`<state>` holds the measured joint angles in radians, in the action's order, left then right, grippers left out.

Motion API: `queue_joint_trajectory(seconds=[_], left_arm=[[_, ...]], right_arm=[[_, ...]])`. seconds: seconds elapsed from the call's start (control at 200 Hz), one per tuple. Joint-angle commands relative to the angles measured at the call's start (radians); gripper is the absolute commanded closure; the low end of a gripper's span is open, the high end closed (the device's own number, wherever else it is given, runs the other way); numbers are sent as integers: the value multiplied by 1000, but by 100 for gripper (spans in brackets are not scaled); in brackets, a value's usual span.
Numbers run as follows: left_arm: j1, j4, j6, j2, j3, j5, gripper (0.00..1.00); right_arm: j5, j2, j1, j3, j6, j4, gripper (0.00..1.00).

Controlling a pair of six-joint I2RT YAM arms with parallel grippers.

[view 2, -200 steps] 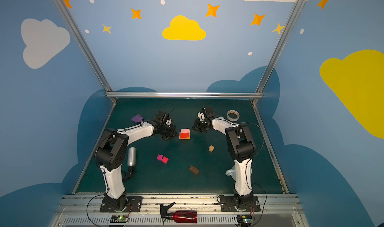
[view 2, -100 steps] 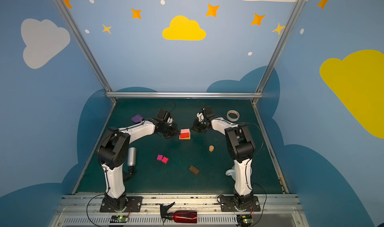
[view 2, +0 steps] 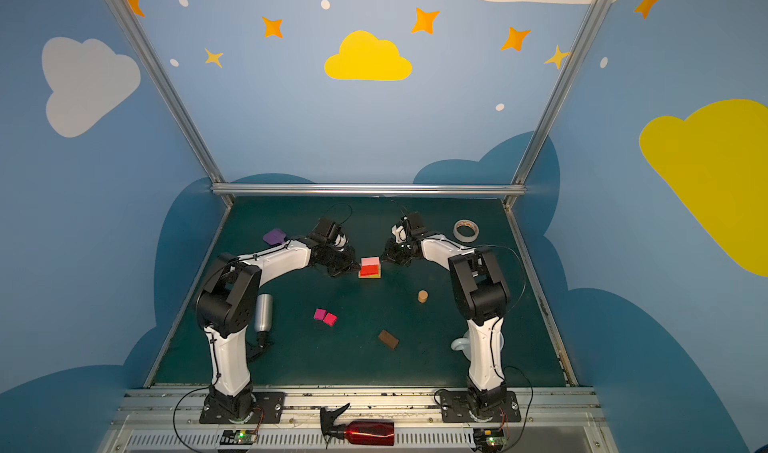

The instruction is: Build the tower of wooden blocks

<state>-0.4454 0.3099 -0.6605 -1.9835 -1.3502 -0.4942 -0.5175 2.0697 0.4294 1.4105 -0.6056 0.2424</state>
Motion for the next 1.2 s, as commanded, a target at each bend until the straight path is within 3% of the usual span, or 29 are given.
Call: queue_joint_trajectory(seconds=[0.0,0.31,0.711,1.192], left_arm=[[-1,30,21,-8,-36,9,96],[-3,57,30,4,-76,17,96],[-2,161,50,46,-58,124,96],[-9,151,33,1,-65,74,96]], right_arm=[[-10,19,8,28,-6,-9,100],[-12,19,12,29,-12,-12,100],[-7,15,15,26,-13,-9,100],[-7,9,17,10,-22,-20,100]])
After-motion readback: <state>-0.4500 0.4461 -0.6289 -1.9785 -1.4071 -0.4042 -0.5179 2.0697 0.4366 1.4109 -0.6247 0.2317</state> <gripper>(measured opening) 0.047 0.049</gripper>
